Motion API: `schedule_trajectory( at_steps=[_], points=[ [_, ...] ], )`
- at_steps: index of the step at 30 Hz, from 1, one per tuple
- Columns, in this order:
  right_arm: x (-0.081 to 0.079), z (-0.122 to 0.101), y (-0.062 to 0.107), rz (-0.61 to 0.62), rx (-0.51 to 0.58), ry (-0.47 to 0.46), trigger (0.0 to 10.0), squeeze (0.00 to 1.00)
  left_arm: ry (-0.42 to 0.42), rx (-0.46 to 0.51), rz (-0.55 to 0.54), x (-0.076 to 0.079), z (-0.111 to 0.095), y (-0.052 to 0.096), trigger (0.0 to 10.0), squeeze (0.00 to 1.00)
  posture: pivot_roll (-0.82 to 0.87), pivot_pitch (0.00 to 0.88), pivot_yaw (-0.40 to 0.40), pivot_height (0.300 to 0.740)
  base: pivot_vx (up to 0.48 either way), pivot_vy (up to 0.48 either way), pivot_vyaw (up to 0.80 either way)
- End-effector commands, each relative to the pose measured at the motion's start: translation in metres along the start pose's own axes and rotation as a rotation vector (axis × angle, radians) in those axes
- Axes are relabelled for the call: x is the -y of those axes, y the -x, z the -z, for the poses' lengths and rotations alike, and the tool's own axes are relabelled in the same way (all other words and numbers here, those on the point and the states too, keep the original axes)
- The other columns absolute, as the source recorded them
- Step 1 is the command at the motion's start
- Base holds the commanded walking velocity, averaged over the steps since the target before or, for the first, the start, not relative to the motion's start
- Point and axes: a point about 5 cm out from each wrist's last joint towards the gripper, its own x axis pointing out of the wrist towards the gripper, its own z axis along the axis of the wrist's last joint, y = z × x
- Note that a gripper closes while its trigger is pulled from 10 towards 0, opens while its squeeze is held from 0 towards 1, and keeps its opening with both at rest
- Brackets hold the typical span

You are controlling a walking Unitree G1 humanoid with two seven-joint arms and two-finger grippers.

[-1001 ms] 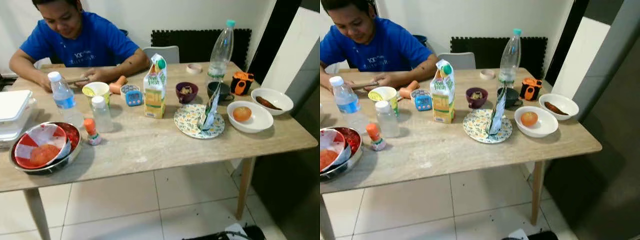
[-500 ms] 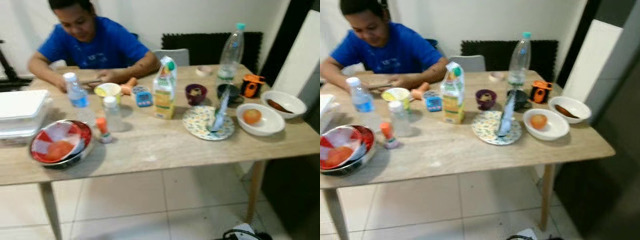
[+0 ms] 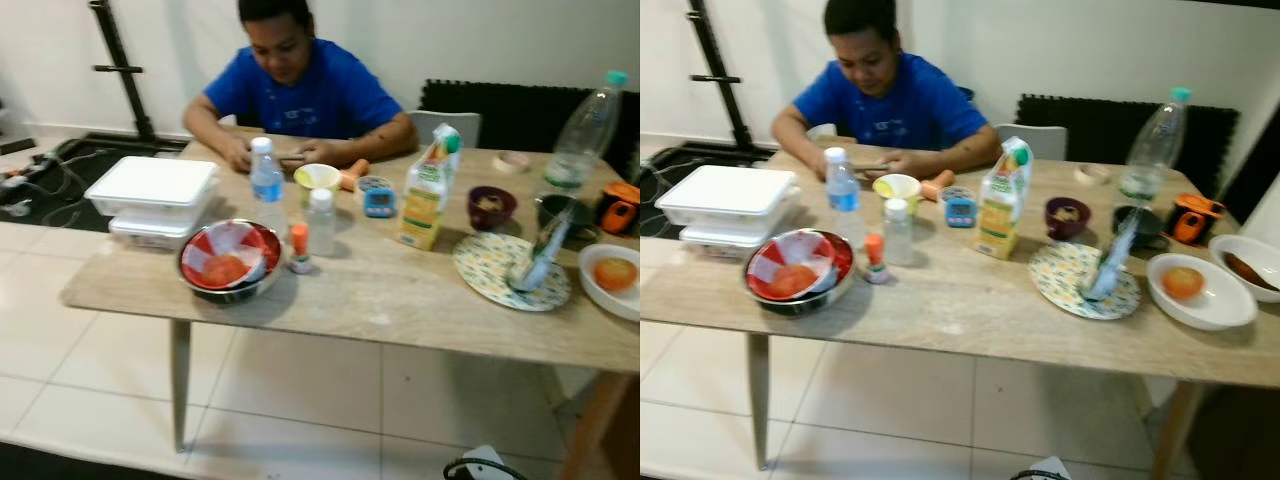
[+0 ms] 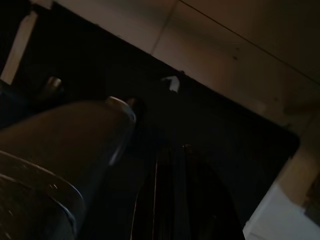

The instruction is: Restocking fridge

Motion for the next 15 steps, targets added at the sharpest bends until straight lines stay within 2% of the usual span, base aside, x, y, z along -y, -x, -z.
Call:
schedule_trajectory(
  at_steps=[1, 5, 8, 10, 12, 15],
  points=[
    [-0.004, 0.000, -0.001, -0.009, 0.008, -0.025, 10.0, 0.00, -0.032, -0.025, 0.024, 0.007, 0.006, 0.000, 10.0, 0.00, -0.02, 0.020, -0.036, 0.740, 0.000, 0.000, 0.69],
    [-0.005, 0.000, -0.001, -0.016, 0.009, -0.025, 10.0, 0.00, -0.052, -0.030, 0.032, 0.009, 0.006, 0.000, 10.0, 0.00, -0.03, 0.035, -0.032, 0.740, 0.000, 0.000, 0.69],
    [-0.005, 0.000, -0.001, 0.000, 0.011, -0.022, 10.0, 0.00, -0.067, -0.046, 0.048, 0.013, 0.010, 0.000, 10.0, 0.00, -0.03, 0.008, -0.032, 0.740, 0.000, 0.000, 0.68],
    [-0.003, -0.002, -0.001, 0.012, 0.022, -0.018, 10.0, 0.00, -0.081, -0.053, 0.055, 0.015, 0.011, 0.000, 10.0, 0.00, -0.04, 0.031, -0.020, 0.740, 0.000, 0.000, 0.68],
    [0.000, -0.004, -0.001, 0.036, 0.041, -0.047, 10.0, 0.00, -0.111, -0.058, 0.080, 0.017, 0.012, 0.000, 10.0, 0.00, -0.04, 0.038, -0.012, 0.740, 0.000, 0.000, 0.00],
    [0.002, -0.002, 0.000, 0.056, 0.035, -0.075, 10.0, 0.00, -0.106, -0.053, 0.082, 0.017, 0.010, 0.000, 10.0, 0.00, -0.04, 0.037, -0.014, 0.740, 0.000, 0.000, 0.00]
  ],
)
